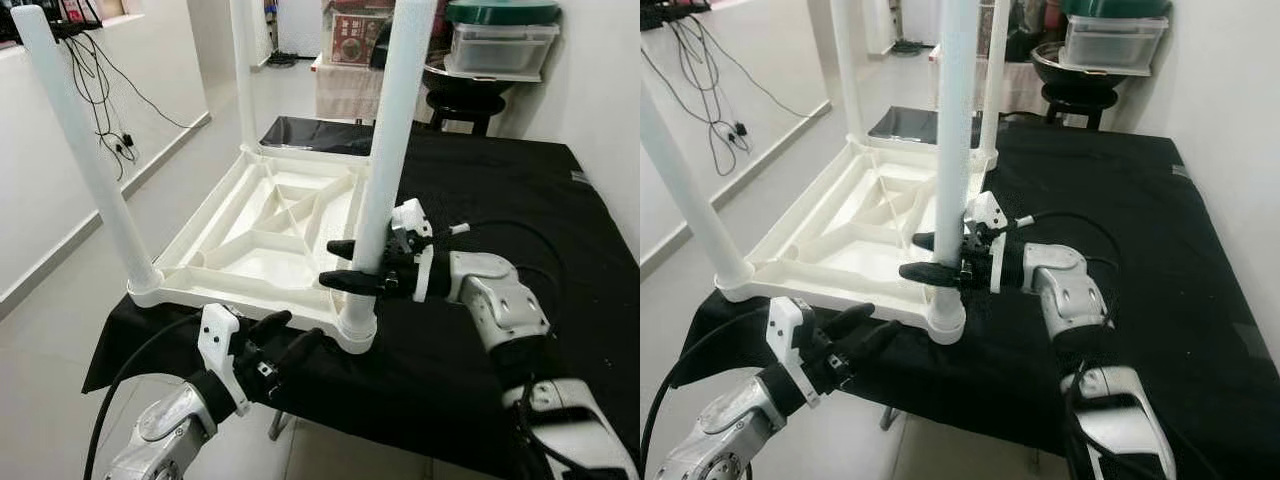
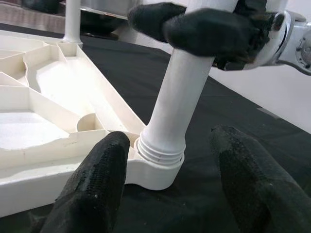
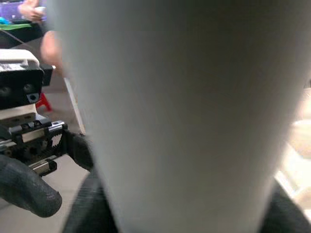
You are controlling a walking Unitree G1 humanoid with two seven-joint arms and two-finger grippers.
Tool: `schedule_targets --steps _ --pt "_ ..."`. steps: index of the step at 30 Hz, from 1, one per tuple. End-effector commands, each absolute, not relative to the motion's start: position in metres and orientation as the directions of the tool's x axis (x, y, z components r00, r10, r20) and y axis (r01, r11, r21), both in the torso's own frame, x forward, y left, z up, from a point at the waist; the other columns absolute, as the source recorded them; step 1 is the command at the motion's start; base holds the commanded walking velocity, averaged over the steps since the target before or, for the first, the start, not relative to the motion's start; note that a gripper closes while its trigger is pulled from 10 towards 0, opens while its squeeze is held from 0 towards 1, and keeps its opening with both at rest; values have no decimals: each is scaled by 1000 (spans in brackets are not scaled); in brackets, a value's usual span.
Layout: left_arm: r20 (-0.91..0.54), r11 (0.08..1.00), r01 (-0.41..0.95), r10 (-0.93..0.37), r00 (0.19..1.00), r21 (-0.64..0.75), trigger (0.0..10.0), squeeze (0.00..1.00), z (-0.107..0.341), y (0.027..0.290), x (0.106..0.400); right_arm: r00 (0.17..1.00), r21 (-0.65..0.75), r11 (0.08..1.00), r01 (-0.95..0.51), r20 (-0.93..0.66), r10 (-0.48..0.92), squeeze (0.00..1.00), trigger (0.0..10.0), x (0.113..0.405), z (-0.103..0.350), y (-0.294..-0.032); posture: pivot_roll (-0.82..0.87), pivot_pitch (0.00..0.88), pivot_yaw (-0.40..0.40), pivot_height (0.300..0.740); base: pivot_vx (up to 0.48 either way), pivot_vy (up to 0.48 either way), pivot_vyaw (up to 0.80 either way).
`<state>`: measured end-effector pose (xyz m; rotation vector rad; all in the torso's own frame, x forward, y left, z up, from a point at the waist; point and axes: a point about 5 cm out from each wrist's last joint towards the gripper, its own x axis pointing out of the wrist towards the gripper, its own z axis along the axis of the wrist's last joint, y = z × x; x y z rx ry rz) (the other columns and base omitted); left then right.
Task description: Building children table
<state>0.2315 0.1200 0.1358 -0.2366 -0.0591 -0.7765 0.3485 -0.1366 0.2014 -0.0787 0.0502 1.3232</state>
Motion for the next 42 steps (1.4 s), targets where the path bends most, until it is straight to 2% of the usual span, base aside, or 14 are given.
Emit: schedule_targets --steps 1,7,13,15,16,17,18,22,33,34,35,36,41,42 --pt "140 689 700 -687 713 -187 10000 0 136 119 230 188 -25 186 -982 -70 980 0 0 347 200 -132 15 13 -23 740 0 0 0" --pt "142 687 701 -687 712 -189 10000 0 137 119 229 202 -41 199 -979 -72 977 0 0 346 198 -135 8 23 -22 740 0 0 0" --pt "147 683 704 -689 710 -194 10000 0 139 119 227 445 -47 442 -896 -105 890 0 0 335 171 -135 -3 42 -36 740 0 0 0" --pt "147 683 704 -689 710 -194 10000 0 139 119 227 445 -47 442 -896 -105 890 0 0 335 171 -135 -3 42 -36 740 0 0 0" --pt "148 684 703 -689 710 -194 10000 0 139 120 227 668 -21 672 -740 -143 730 0 0 326 149 -122 -5 55 -29 740 0 0 0" --pt "148 684 703 -689 710 -194 10000 0 139 120 227 668 -21 672 -740 -143 730 0 0 326 149 -122 -5 55 -29 740 0 0 0" --pt "147 684 703 -689 710 -193 10000 0 140 121 227 789 -89 788 -610 -158 593 0 0 317 144 -118 -19 53 -12 740 0 0 0" --pt "143 677 708 -695 705 -198 10000 0 139 122 228 878 -89 880 -467 -163 450 0 0 315 141 -120 -13 47 -19 740 0 0 0" --pt "143 677 709 -696 704 -197 10000 0 138 122 229 876 -127 872 -473 -175 450 0 0 320 139 -118 -20 37 -22 740 0 0 0" --pt "145 681 706 -692 708 -197 10000 0 138 122 229 883 -130 879 -459 -173 436 0 4039 320 140 -118 -20 34 -23 740 0 0 0" --pt "145 681 706 -692 708 -197 10000 0 138 122 229 883 -130 879 -459 -173 436 0 4039 320 140 -118 -20 34 -23 740 0 0 0" --pt "144 679 706 -693 707 -198 10000 0 138 121 229 843 -81 842 -534 -128 522 1000 10000 323 147 -114 -19 26 -18 740 0 0 0" --pt "144 679 706 -693 707 -198 10000 0 138 121 229 843 -81 842 -534 -128 522 1000 10000 323 147 -114 -19 26 -18 740 0 0 0" --pt "143 676 709 -696 704 -200 10000 0 138 121 229 774 -43 773 -633 -67 630 1000 10000 325 159 -109 -19 25 -17 740 0 0 0"
